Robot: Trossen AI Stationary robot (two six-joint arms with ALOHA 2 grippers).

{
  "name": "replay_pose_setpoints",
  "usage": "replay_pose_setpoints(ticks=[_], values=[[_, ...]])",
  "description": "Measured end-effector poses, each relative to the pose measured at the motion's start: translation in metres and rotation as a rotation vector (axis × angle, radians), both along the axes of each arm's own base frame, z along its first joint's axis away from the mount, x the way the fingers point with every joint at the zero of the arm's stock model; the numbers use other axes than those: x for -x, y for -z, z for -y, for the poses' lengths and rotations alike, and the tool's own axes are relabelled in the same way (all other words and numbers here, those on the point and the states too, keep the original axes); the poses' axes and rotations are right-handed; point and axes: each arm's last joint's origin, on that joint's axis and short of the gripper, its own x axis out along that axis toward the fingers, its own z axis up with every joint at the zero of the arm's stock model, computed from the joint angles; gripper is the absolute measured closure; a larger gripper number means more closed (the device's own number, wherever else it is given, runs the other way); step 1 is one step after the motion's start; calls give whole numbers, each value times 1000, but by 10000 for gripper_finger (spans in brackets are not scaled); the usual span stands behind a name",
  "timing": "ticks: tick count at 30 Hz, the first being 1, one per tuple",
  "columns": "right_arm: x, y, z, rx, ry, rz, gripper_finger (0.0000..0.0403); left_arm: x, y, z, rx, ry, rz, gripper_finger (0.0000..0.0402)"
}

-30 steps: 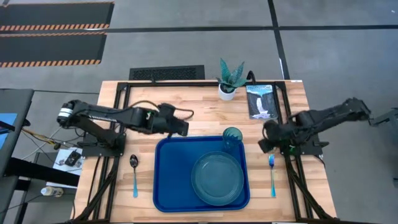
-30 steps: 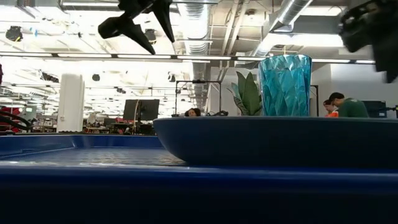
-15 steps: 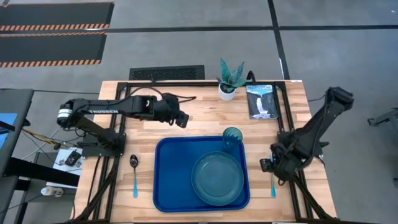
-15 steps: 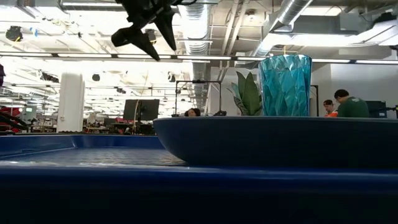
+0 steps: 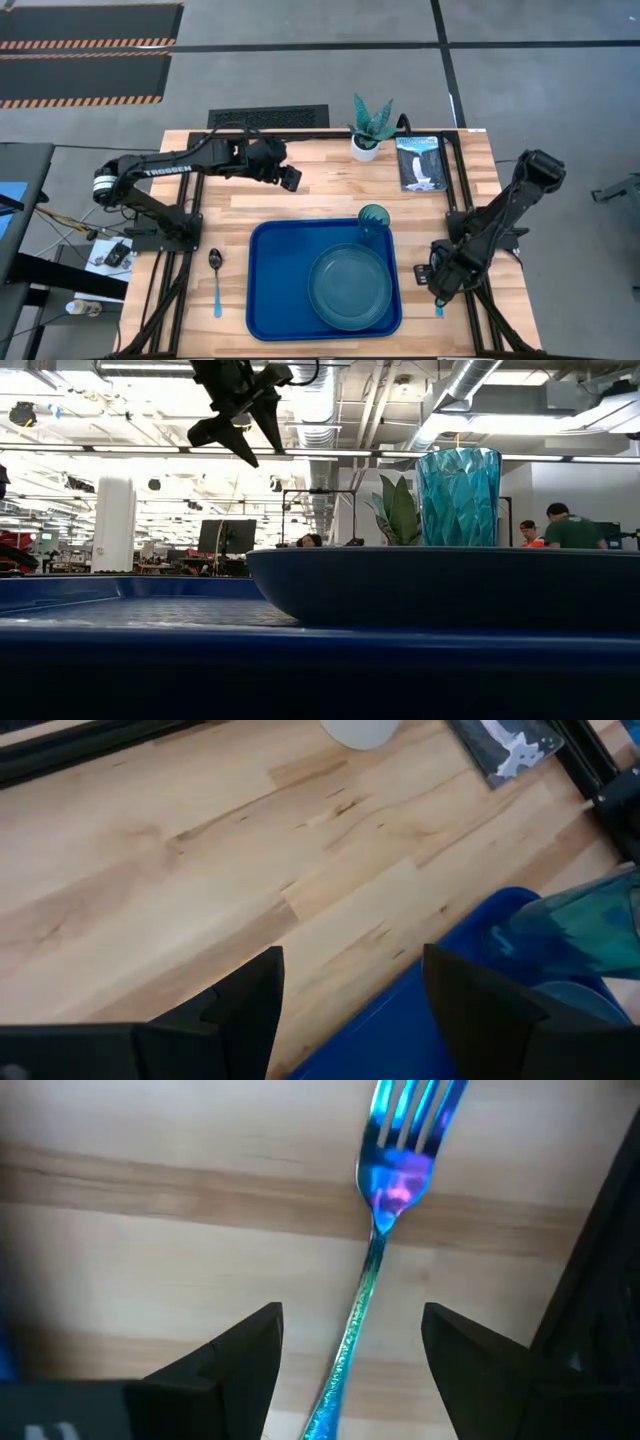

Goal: Pick and place plate/cup/fork/spoon on tray
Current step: Put the blue fork on the blue tray to the left of the blue plate

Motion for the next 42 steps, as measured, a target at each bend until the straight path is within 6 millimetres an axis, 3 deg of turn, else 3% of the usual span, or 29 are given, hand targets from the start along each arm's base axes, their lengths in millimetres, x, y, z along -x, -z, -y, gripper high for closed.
replay_pose_setpoints(ticks=[4, 15, 26, 34, 42], values=[[0, 5, 0, 34, 9, -33, 148, -1, -2, -4, -13, -4, 22, 178], [-10, 28, -12, 32, 12, -89, 228, -2, -3, -6, -15, -7, 41, 178], [-10, 19, -3, 25, 49, -94, 390, -2, -3, -6, -22, -4, 38, 178], [-17, 12, 5, 74, 70, -32, 395, -2, -3, -6, -28, -4, 36, 178], [-16, -25, 18, 140, 98, 60, 390, -2, -3, -6, -41, 13, 29, 178]])
